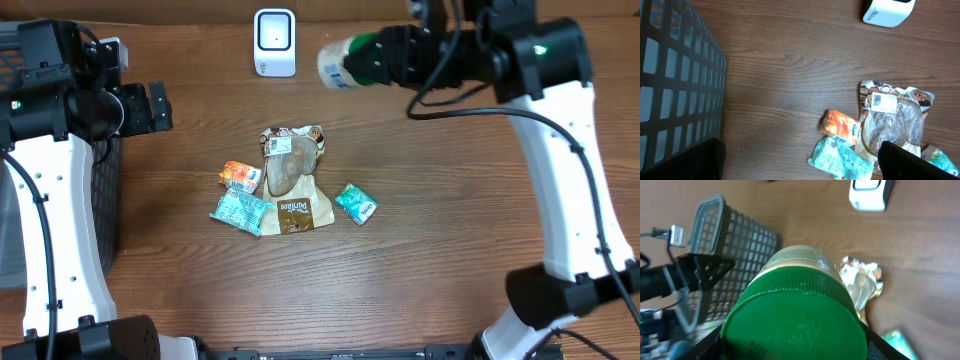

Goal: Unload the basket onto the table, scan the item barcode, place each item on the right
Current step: 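Lift the jar with the right gripper and carry it to the scanner, then hold the jar's label in front of the scanner with the right gripper, then carry the jar right and set it down, opening the right gripper, then move the right gripper to the mint pack and grasp it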

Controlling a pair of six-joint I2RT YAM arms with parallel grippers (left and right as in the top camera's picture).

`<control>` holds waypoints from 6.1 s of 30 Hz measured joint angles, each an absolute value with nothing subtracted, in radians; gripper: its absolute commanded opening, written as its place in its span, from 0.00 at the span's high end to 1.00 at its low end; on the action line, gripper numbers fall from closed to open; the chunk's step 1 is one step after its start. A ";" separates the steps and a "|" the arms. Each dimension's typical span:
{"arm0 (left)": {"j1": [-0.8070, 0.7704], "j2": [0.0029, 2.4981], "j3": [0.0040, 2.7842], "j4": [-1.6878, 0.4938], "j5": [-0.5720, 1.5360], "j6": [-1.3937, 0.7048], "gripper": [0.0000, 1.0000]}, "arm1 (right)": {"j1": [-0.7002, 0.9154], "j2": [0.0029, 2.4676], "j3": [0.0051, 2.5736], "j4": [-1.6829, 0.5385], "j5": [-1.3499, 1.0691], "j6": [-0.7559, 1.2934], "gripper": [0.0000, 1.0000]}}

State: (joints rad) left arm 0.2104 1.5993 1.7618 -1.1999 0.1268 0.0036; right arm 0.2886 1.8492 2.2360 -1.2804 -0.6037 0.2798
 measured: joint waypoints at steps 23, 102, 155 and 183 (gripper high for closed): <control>0.210 1.599 1.762 -1.200 0.127 0.004 0.00 | 0.592 2.317 2.342 -0.494 0.266 -0.296 0.80; 0.210 1.599 1.763 -1.200 0.127 0.004 0.00 | 0.109 1.963 2.071 -1.435 0.120 0.228 0.79; 0.210 1.599 1.763 -1.200 0.127 0.004 0.01 | -0.039 1.968 1.940 -1.407 -0.185 0.197 0.05; 0.210 1.599 1.763 -1.200 0.127 0.004 0.00 | 0.314 1.969 1.398 -1.040 -0.373 0.089 0.65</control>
State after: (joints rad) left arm 0.2104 1.5993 1.7626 -1.2003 0.1268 0.0036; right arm 0.3138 1.9694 1.3975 -1.0405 -0.3725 0.0891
